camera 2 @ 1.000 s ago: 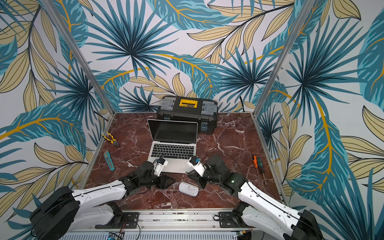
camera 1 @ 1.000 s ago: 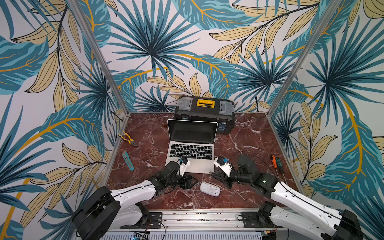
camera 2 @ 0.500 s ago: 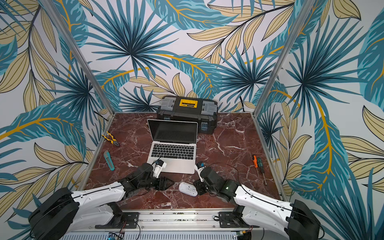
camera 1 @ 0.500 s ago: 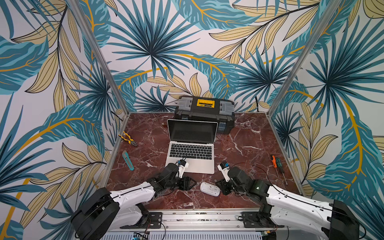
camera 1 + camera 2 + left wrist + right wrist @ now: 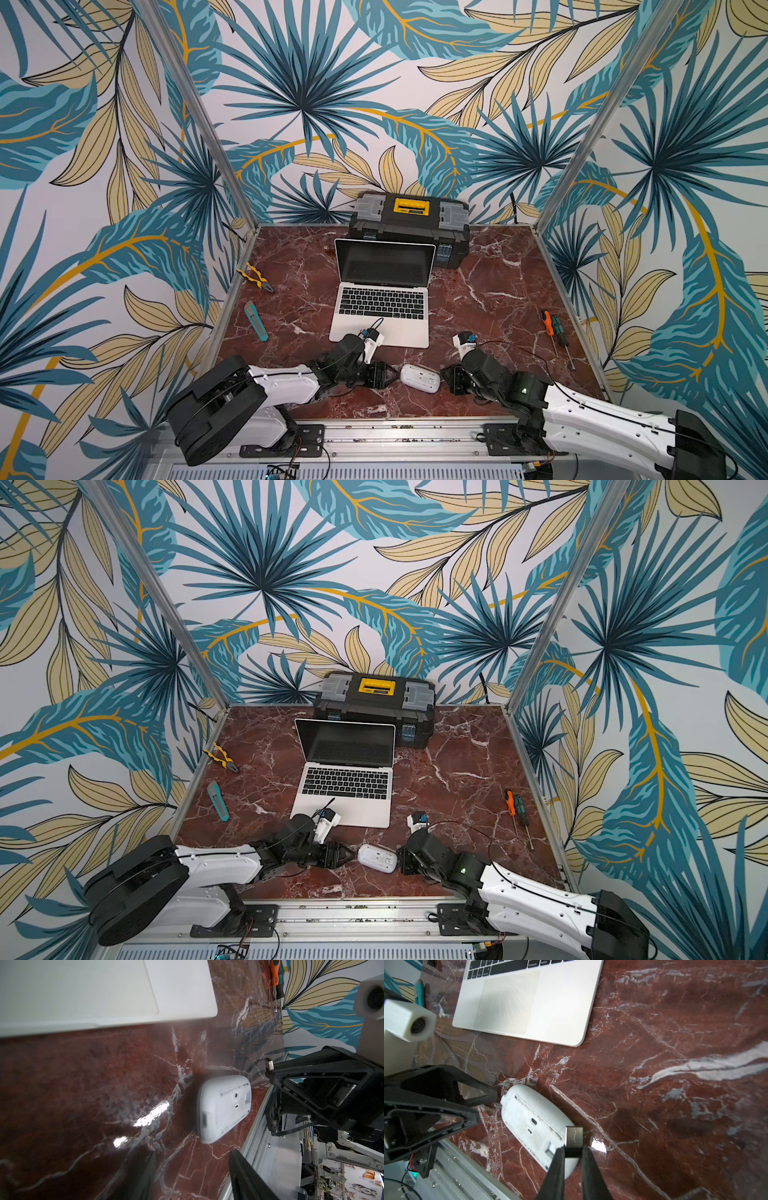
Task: Remove the wireless mouse receiver from the laptop
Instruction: Insert the USB plug into the mouse.
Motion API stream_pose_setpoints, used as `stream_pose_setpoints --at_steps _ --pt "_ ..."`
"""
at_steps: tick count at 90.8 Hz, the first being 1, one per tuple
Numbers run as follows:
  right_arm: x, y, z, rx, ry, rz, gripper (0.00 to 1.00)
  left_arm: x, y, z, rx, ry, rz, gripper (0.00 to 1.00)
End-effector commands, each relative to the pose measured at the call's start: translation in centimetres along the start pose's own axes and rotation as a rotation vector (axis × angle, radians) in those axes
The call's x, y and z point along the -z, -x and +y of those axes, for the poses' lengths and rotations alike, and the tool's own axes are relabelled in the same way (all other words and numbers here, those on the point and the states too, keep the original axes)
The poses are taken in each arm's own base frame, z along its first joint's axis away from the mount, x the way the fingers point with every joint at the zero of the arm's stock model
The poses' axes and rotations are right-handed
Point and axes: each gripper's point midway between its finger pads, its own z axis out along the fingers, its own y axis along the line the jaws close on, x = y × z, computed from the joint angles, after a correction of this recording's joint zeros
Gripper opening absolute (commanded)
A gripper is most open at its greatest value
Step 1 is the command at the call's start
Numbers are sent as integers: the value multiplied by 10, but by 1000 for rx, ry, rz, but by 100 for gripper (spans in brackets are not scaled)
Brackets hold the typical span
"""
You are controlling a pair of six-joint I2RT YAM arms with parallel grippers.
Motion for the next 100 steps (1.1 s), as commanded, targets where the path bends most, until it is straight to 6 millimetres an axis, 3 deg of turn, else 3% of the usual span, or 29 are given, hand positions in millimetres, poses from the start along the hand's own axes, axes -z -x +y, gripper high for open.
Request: stream_pose_setpoints --at_steps 1,53,100 --pt "-5 -10 -7 -49 0 19 0 -6 8 -14 -18 -47 -18 61" --pt "-18 -23 7 -107 109 61 0 -9 5 -8 10 -4 -3 57" --pt "-12 -28 -7 -133 63 61 0 -12 1 -4 22 1 10 56"
